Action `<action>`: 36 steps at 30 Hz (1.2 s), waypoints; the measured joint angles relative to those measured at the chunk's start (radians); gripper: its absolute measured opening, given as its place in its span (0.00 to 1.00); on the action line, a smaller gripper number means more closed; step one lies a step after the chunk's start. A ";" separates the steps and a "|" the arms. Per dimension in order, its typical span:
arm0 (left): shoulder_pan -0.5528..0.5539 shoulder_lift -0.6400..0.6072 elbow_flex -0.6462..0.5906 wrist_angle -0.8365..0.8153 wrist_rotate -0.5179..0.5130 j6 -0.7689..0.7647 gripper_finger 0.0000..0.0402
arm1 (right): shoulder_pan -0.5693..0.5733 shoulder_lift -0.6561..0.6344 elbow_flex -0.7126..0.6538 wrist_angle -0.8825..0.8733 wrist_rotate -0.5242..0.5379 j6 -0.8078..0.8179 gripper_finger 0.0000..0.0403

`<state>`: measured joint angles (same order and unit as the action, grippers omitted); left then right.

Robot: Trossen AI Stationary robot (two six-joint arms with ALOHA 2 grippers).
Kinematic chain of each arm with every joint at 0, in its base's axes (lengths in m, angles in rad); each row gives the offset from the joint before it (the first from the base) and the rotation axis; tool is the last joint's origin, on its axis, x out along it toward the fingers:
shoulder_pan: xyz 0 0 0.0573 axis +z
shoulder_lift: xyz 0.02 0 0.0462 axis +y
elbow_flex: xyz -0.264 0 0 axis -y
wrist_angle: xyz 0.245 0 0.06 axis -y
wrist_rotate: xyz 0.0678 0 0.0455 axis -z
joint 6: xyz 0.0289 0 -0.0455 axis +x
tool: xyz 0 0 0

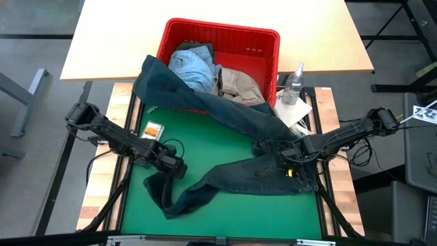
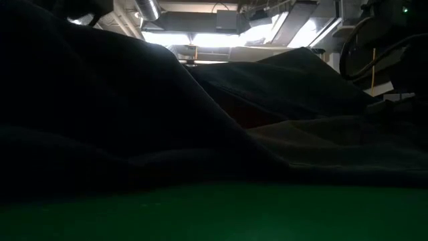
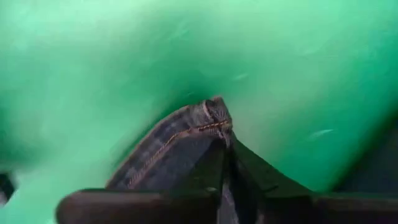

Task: Fold laundry
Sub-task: Fold the dark blue jeans

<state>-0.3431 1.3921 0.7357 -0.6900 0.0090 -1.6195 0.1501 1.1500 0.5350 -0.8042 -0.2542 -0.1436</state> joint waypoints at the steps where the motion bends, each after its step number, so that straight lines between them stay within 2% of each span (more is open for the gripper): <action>1: 0.004 -0.009 0.000 0.021 -0.017 0.009 0.02 | 0.000 0.000 0.000 0.005 0.000 0.001 0.46; 4: 0.020 -0.043 0.000 0.091 -0.088 0.066 0.01 | 0.000 0.000 0.012 0.017 0.001 0.005 0.46; 10: 0.067 -0.175 0.000 0.279 -0.264 0.286 0.01 | 0.000 0.000 0.118 0.018 0.004 -0.005 0.46; 16: 0.093 -0.312 0.000 0.527 -0.327 0.613 0.00 | 0.000 0.000 0.239 0.021 0.172 -0.103 0.46; 20: 0.083 -0.381 0.000 0.671 -0.329 0.807 0.00 | 0.000 0.000 0.322 0.064 0.341 -0.165 0.46; 25: 0.050 -0.437 0.000 0.759 -0.288 0.967 0.00 | 0.000 0.000 0.407 0.213 0.470 -0.319 0.46; 31: 0.009 -0.458 0.000 0.816 -0.200 1.087 0.00 | 0.000 0.000 0.445 0.517 0.516 -0.571 0.46; 36: -0.039 -0.458 0.000 0.891 -0.069 1.133 0.00 | -0.002 0.008 0.445 0.733 0.516 -0.692 0.46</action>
<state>-0.3817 0.9340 0.7357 0.2014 -0.0600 -0.4870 0.1481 1.1582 0.9802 -0.0717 0.2614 -0.8353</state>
